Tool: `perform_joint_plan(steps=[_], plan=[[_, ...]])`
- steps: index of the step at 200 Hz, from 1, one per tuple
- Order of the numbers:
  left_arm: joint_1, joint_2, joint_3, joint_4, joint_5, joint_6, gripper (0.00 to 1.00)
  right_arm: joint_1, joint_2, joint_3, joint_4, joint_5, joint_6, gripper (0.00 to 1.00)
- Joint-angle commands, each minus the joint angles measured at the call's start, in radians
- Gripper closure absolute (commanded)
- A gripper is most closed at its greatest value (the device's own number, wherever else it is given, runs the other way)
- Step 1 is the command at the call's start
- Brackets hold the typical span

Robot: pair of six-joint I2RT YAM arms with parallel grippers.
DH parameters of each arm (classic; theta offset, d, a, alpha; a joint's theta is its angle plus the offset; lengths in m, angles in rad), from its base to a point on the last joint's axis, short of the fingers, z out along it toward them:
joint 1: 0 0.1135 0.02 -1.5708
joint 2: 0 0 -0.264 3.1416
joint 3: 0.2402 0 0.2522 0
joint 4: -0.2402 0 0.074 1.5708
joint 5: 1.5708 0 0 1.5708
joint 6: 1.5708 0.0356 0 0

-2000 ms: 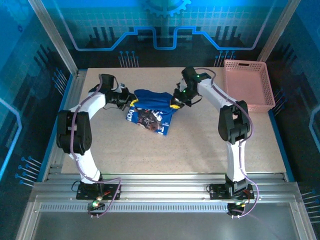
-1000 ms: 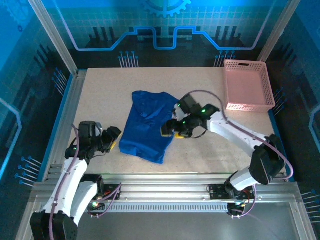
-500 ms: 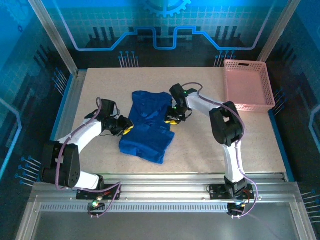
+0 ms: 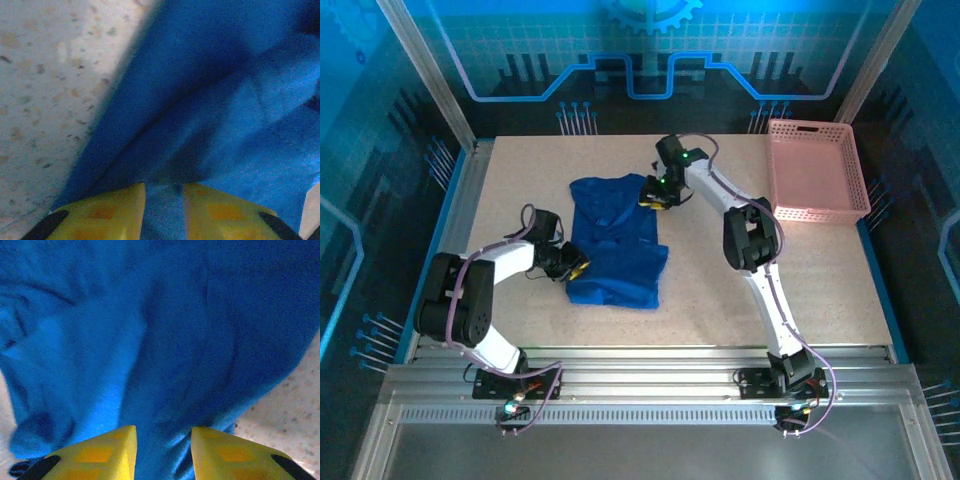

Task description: Fold and stack the t-shirts

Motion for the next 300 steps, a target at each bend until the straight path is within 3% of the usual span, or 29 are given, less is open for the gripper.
perform_joint_plan(steps=[1,32,47,78,144,199,226,249,263,278,300], plan=[[-0.005,-0.067,-0.007,0.028,-0.01,-0.042,0.61,-0.002,-0.069,-0.001,-0.079,-0.039,-0.078,0.57],[-0.006,-0.282,0.057,-0.084,-0.049,-0.038,0.4,-0.004,-0.399,-0.387,-0.001,-0.007,-0.043,0.35],[0.004,-0.311,0.086,-0.122,-0.047,0.002,0.36,-0.008,-0.502,-0.543,-0.005,-0.018,-0.017,0.33],[0.033,-0.193,0.082,-0.09,0.028,0.077,0.38,0.006,-0.622,-0.797,0.094,-0.04,0.033,0.33],[0.053,-0.018,0.117,-0.002,0.031,0.115,0.42,0.107,-0.565,-0.866,0.125,-0.001,0.074,0.39],[0.054,0.034,0.113,0.012,0.004,0.114,0.45,0.122,-0.514,-0.873,0.146,0.039,0.095,0.42],[0.054,0.064,0.121,0.02,0.001,0.122,0.46,0.127,-0.468,-0.84,0.165,0.059,0.098,0.51],[0.054,0.097,0.134,0.026,0.013,0.131,0.52,0.134,-0.422,-0.775,0.161,0.068,0.086,0.69],[0.054,0.112,0.145,0.014,0.021,0.148,0.66,0.142,-0.421,-0.736,0.143,0.082,0.074,0.83],[0.054,0.101,0.141,0.002,0.017,0.162,0.83,0.151,-0.45,-0.714,0.122,0.105,0.057,0.9],[0.054,0.052,0.131,-0.02,0.001,0.178,0.93,0.172,-0.503,-0.7,0.082,0.142,0.005,0.97]])
